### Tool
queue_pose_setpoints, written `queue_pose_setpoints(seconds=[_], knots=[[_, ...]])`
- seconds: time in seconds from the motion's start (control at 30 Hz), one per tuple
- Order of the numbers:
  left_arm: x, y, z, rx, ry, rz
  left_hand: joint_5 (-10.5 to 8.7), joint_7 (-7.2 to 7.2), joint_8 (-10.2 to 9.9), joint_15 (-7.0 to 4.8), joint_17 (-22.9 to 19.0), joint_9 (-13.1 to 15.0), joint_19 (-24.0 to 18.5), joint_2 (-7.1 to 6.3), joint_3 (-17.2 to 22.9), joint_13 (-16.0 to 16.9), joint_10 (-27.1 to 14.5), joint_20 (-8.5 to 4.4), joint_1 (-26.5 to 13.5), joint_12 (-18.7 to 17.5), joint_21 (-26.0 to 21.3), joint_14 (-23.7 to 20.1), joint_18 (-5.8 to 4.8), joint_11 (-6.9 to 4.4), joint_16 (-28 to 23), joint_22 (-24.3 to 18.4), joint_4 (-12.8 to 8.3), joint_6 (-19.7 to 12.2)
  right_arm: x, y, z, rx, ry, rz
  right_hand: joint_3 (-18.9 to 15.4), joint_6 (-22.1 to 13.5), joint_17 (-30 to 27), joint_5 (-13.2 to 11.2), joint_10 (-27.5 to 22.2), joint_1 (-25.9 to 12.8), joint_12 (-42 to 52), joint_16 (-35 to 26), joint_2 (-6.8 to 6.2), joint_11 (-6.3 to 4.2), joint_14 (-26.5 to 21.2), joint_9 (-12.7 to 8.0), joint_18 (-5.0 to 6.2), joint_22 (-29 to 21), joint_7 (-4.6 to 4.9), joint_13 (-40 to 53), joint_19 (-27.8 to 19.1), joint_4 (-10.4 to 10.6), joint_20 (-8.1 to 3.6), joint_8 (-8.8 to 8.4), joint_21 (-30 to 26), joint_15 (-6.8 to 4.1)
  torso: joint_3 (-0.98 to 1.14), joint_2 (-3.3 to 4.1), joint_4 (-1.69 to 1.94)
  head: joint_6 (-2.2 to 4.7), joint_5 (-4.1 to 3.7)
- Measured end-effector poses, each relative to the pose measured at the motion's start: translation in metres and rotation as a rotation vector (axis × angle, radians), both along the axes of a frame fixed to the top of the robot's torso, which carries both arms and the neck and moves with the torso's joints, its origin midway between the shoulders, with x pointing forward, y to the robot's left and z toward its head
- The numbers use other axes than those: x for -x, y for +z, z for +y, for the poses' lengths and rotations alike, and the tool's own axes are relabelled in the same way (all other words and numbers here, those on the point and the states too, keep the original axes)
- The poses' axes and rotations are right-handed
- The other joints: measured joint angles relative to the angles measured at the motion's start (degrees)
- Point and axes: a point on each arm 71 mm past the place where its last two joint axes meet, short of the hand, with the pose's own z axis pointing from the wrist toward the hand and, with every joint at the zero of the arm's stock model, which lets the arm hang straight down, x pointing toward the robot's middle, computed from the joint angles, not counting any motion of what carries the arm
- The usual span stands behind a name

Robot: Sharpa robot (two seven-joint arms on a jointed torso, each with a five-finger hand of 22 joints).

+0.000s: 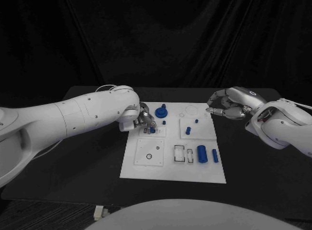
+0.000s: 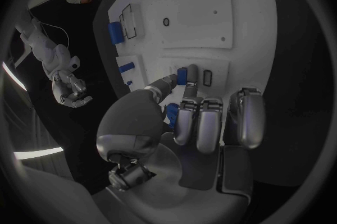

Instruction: Assemble the parts on the task board

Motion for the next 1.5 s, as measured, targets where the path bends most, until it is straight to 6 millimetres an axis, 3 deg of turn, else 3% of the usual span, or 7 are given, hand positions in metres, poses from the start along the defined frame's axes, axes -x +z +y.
queue_pose_setpoints(seconds=[0.23,0.87,1.03,1.17,1.3,1.5], knots=[[0.0007,-0.0003,0.0004,0.011,0.0,-0.006,3.59,0.1,-0.01,0.0,0.0,0.57,0.0,0.38,0.36,0.0,0.0,0.0,0.38,0.0,-0.02,0.0,-0.02,0.0,0.0,0.0,0.48,0.21,-0.0001,-0.0002,-0.0006,0.001,-0.002,0.001,0.0,0.0,0.0,0.0,0.0,0.24,0.0,0.0,0.24,0.0,-0.2,-0.07,0.0,-0.01,0.0,0.0,0.0,0.0,0.0,0.0,0.0,0.2,0.0,-0.01,0.01,0.0,0.0],[0.0009,-0.0008,0.0005,0.017,-0.002,-0.009,4.2,0.08,-0.11,0.0,0.0,1.14,0.0,0.49,0.84,0.0,0.0,0.0,0.87,0.0,-0.2,0.0,-0.04,0.0,0.0,0.0,0.33,0.76,-0.0003,-0.0007,-0.0011,0.003,-0.005,0.006,0.0,0.0,0.0,0.0,0.0,0.23,0.0,0.0,0.23,0.0,-0.2,-0.06,0.0,-0.02,0.0,0.0,0.0,0.0,0.0,0.0,0.0,0.2,0.0,-0.02,0.01,0.0,-0.04],[0.0006,-0.0008,0.0002,0.014,-0.002,-0.006,2.62,0.08,-0.11,0.0,0.0,1.51,0.0,0.43,0.84,0.0,0.0,0.0,0.93,0.0,-0.2,0.0,-0.03,0.0,0.0,0.0,0.33,0.78,-0.0004,-0.0008,-0.001,0.004,-0.005,0.007,0.0,0.0,0.0,0.0,0.0,0.23,0.0,0.0,0.23,0.0,-0.2,-0.06,0.0,-0.02,0.0,0.0,0.0,0.0,0.0,-0.23,0.0,0.2,0.0,-0.02,0.01,0.0,-0.02],[0.0004,-0.0009,-0.0003,0.01,-0.003,-0.004,-1.54,-0.17,-0.44,0.0,0.0,1.84,0.0,0.43,0.95,0.0,0.0,0.0,0.93,0.0,-0.63,0.0,-0.04,0.0,0.0,0.0,0.22,0.72,-0.0004,-0.0009,-0.0009,0.004,-0.005,0.008,0.0,0.0,0.0,0.0,0.0,0.23,0.0,0.0,0.23,0.0,-0.2,-0.06,0.0,-0.02,0.0,0.0,0.0,0.0,0.0,-0.23,0.0,0.2,0.0,-0.01,0.01,0.0,0.01],[0.0002,-0.0012,-0.0003,0.006,-0.003,-0.001,-6.34,0.28,-1.44,0.07,0.0,2.01,-0.21,0.23,-2.11,0.0,0.09,0.21,-0.58,0.0,-1.07,0.07,-0.04,0.49,0.0,0.0,3.28,-0.55,-0.0004,-0.001,-0.0008,0.005,-0.005,0.008,0.0,0.0,0.0,0.0,0.0,0.23,0.0,0.0,0.23,0.0,-0.2,-0.14,0.0,-0.02,0.0,0.0,0.0,0.0,0.0,-0.23,0.0,0.2,0.0,-0.01,0.01,0.0,0.01],[-0.0001,-0.001,-0.0007,0.003,-0.002,0.0,-9.51,0.9,-2.58,0.66,0.0,1.99,-0.61,-0.62,-5.77,0.0,0.14,0.62,-2.86,0.0,-1.3,0.16,-0.05,0.96,0.0,0.0,6.73,-1.35,-0.0004,-0.0012,-0.001,0.005,-0.006,0.01,0.0,0.0,0.0,0.0,0.0,0.23,0.0,0.0,0.23,0.0,-0.2,-0.13,0.0,-0.02,0.0,0.0,0.0,0.0,0.0,-0.23,0.0,0.2,0.0,0.03,0.01,0.0,-0.01]])
